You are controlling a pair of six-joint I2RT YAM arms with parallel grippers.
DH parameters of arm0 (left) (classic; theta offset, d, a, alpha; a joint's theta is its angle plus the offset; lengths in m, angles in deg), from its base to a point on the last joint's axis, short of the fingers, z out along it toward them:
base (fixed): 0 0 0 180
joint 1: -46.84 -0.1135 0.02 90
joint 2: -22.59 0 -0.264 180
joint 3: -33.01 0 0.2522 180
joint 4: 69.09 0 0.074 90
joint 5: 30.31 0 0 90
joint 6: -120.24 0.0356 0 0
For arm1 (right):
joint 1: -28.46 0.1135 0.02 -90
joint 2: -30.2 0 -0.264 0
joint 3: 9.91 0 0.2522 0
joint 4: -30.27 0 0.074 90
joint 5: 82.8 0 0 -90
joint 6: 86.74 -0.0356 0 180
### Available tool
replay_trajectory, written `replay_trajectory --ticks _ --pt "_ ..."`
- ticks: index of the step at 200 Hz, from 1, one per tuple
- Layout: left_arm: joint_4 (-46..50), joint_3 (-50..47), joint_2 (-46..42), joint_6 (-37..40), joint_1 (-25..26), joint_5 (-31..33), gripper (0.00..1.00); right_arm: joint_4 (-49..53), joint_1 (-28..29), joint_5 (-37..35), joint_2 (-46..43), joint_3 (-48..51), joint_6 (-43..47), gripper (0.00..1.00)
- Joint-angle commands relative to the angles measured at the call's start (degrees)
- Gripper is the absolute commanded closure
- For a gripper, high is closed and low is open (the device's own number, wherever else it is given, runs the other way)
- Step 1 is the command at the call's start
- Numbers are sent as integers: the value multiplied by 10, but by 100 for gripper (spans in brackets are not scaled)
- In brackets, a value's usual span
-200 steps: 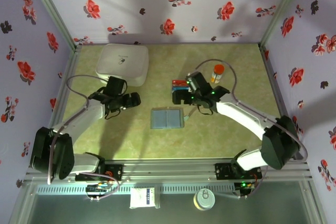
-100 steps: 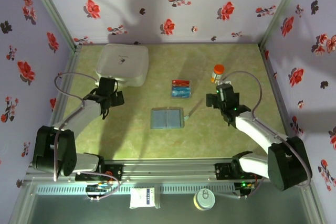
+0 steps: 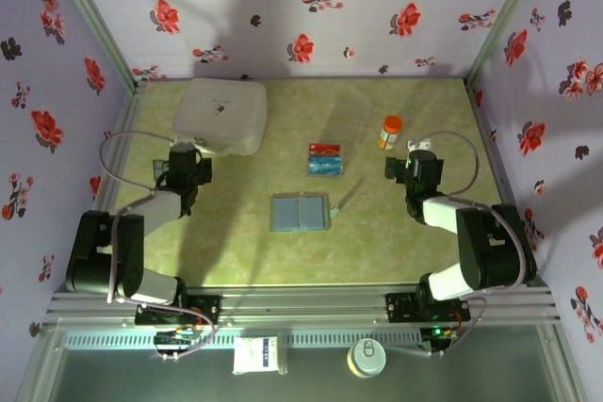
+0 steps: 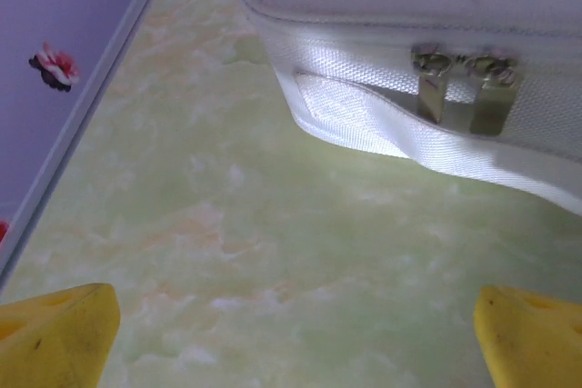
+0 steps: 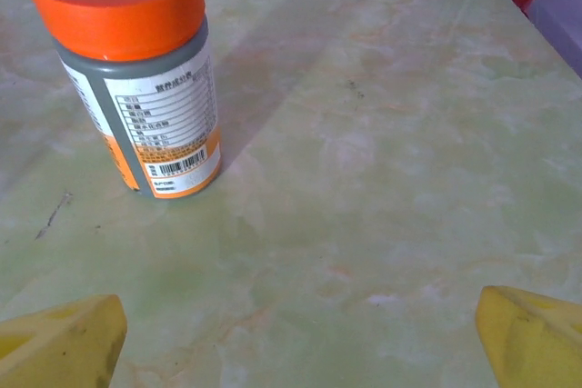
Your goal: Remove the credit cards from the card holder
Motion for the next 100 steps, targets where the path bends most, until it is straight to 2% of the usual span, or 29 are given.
replay_trajectory --ticks 1,15,35,51,61,81,100 --pt "-218 -50 17 44 -15 -37 0 -81 -27 33 7 10 -7 1" --pt "-241 -58 27 41 -20 -44 0 -124 -46 63 16 30 -19 1" --pt "-234 -60 26 25 -42 -87 0 -247 -54 82 59 69 -22 0" --pt "-255 -69 35 9 -69 -143 0 -186 -55 93 42 55 -19 1" --pt "-286 -79 52 8 -83 -181 0 -202 -58 87 52 53 -25 1" --pt "-286 -78 55 5 -94 -208 0 -168 -58 50 47 41 -38 1" --pt "-288 -82 55 10 -94 -216 0 -174 -59 48 50 41 -40 1"
